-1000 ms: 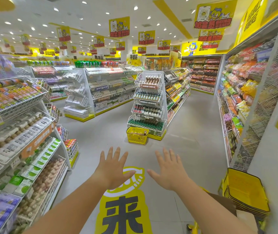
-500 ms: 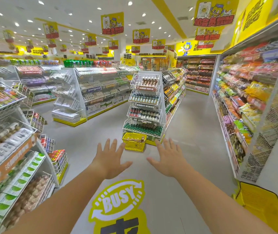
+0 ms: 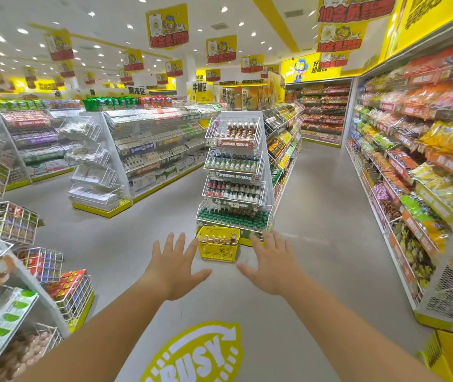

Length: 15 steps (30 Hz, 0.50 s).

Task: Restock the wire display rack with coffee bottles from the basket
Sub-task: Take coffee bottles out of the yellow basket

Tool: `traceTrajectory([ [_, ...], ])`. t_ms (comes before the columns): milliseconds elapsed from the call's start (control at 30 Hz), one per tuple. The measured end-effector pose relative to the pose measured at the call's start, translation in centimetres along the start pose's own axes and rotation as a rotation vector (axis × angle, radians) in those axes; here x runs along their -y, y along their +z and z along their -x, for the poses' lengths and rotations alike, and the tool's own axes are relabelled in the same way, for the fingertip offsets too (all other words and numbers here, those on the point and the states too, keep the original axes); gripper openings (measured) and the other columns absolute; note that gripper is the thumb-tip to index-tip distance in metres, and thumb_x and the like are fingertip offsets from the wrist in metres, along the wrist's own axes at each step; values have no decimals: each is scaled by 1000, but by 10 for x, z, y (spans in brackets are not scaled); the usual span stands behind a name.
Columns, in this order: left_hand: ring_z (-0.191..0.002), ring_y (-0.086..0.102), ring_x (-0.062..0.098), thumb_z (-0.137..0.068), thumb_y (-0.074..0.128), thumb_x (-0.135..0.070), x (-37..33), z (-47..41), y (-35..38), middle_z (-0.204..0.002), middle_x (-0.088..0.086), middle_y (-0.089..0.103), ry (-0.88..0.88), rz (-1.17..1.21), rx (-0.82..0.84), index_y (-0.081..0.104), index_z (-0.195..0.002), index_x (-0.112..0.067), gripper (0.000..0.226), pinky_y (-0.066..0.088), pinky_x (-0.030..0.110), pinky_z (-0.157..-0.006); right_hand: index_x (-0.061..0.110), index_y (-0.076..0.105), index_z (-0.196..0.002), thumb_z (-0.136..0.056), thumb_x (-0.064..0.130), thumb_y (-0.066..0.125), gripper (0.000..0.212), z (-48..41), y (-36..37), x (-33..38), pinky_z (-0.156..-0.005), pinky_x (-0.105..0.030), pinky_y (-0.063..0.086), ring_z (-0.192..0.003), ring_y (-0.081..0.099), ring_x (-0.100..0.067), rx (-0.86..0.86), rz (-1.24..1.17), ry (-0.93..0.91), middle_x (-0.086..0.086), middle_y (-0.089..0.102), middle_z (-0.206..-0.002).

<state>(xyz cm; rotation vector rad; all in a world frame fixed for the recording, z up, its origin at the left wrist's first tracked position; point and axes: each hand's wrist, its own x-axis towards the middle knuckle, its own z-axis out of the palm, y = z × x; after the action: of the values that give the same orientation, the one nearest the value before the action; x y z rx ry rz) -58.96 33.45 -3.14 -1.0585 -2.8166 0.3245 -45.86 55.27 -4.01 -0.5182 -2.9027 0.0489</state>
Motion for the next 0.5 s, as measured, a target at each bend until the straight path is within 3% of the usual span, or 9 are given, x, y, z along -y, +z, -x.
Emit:
traceTrajectory([
  [500, -156, -3, 37, -87, 9, -83, 43, -315, 27, -171, 13, 1, -65, 52, -33, -8, -162, -25, 96, 4, 62, -121, 27, 1, -160, -90, 79, 22, 90, -319, 53, -78, -121, -54, 4, -153, -4, -35, 72, 37, -68, -11, -3, -168],
])
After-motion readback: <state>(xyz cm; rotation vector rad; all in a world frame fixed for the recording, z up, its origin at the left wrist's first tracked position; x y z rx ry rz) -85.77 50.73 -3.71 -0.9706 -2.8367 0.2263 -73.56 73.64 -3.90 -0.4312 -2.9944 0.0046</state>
